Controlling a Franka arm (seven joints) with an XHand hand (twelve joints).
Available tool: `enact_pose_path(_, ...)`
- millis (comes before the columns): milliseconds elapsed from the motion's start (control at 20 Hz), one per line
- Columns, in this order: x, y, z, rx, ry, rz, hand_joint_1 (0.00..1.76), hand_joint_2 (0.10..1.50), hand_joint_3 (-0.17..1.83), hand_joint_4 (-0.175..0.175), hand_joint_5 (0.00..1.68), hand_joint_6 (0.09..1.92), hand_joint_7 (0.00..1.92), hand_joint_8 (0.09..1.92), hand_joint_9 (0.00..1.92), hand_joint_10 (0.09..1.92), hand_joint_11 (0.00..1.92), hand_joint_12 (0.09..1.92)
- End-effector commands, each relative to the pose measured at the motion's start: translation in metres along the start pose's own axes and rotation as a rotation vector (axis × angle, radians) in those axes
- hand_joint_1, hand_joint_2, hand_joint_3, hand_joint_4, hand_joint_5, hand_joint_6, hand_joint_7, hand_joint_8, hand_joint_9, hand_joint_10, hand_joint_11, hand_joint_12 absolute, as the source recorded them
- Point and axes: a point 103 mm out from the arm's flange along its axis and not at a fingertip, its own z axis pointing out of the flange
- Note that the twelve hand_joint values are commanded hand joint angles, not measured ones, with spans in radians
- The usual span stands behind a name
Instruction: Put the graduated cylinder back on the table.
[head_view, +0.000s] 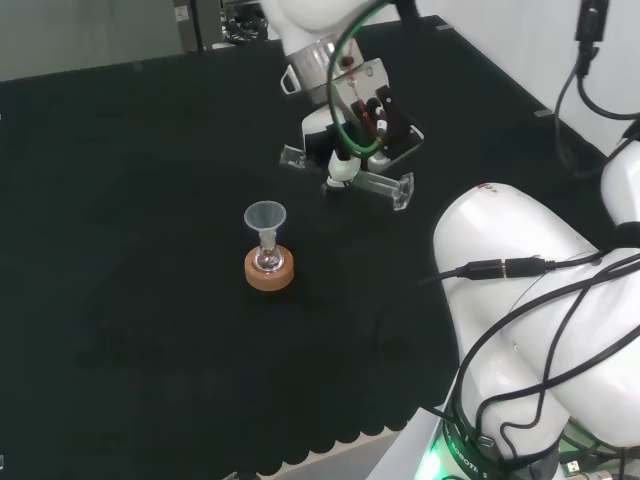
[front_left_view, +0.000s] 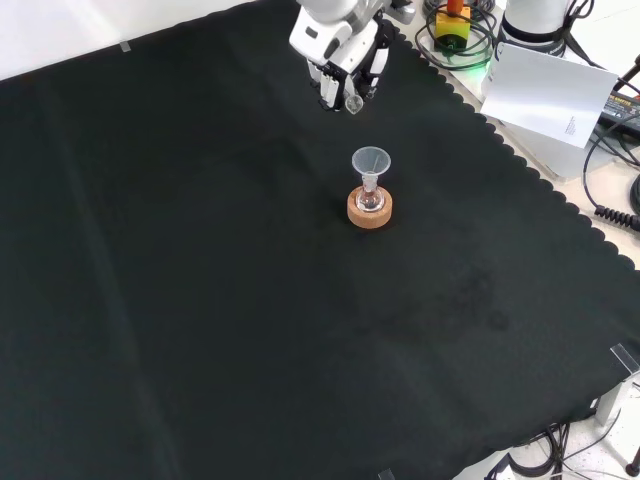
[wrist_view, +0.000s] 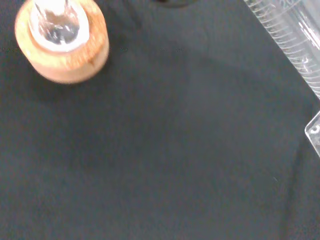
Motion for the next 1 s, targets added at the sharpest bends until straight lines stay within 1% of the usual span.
enact_pose_path(50,0.007,0.009,-0.008,-0.191,0.149,-0.113,1.26,1.12,0.0,-0.175,0.97,1.03,1.0,1.0,1.4,0.09,1.19,0.76)
enact_pose_path(250,0.0,0.019,-0.011,-0.266,0.199,-0.127,1.26,1.12,0.0,-0.175,0.97,1.03,1.0,1.0,1.4,0.09,1.19,0.76)
enact_pose_path(350,-0.007,0.028,-0.012,-0.307,0.213,-0.142,1.26,1.12,0.0,-0.175,0.97,1.03,1.0,1.0,1.4,0.09,1.19,0.76)
enact_pose_path(400,-0.012,0.034,-0.012,-0.325,0.232,-0.15,1.26,1.12,0.0,-0.175,0.97,1.03,1.0,1.0,1.4,0.09,1.19,0.76)
enact_pose_path(600,-0.036,0.061,-0.012,-0.363,0.286,-0.18,1.26,1.12,0.0,-0.175,0.97,1.03,1.0,1.0,1.4,0.09,1.19,0.76)
enact_pose_path(800,-0.059,0.083,-0.009,-0.41,0.344,-0.191,1.26,1.12,0.0,-0.175,0.97,1.03,1.0,1.01,1.4,0.09,1.19,0.76)
enact_pose_path(1000,-0.076,0.104,-0.006,-0.459,0.41,-0.208,1.26,1.12,0.0,-0.175,0.97,1.03,1.0,1.01,1.4,0.09,1.19,0.76)
